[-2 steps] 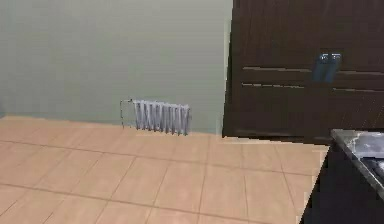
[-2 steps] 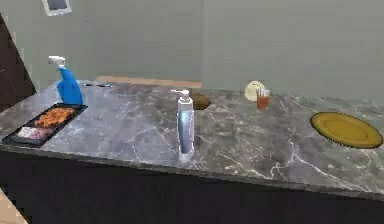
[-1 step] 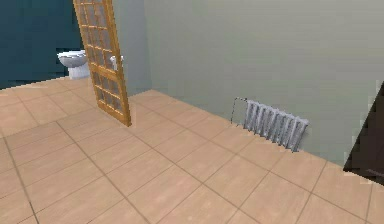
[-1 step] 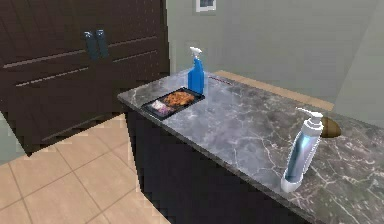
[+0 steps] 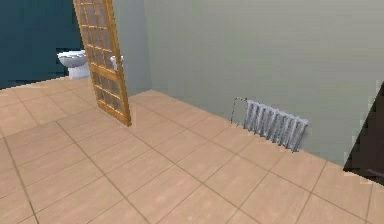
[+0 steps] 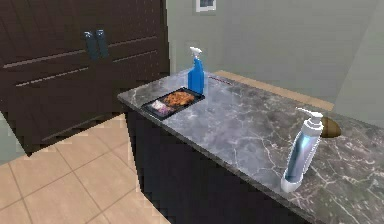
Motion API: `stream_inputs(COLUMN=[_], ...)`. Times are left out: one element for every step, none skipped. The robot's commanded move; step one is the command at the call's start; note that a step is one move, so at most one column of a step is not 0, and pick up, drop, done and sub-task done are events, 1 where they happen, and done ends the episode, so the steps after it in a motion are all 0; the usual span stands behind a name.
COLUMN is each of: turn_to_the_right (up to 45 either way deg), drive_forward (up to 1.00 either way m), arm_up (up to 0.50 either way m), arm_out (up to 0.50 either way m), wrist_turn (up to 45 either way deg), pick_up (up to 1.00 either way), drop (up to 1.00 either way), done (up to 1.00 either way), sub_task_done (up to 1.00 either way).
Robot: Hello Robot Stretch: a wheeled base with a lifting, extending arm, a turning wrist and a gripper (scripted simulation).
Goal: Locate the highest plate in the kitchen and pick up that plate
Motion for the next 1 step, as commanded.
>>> stream_inputs(turn_to_the_right=[0.0], drive_forward=[0.0], arm_up=[0.38], arm_out=[0.0], wrist_turn=[0.0], pick_up=[0.0], drop=[0.0], done=[0.0], sub_task_done=[0.0])
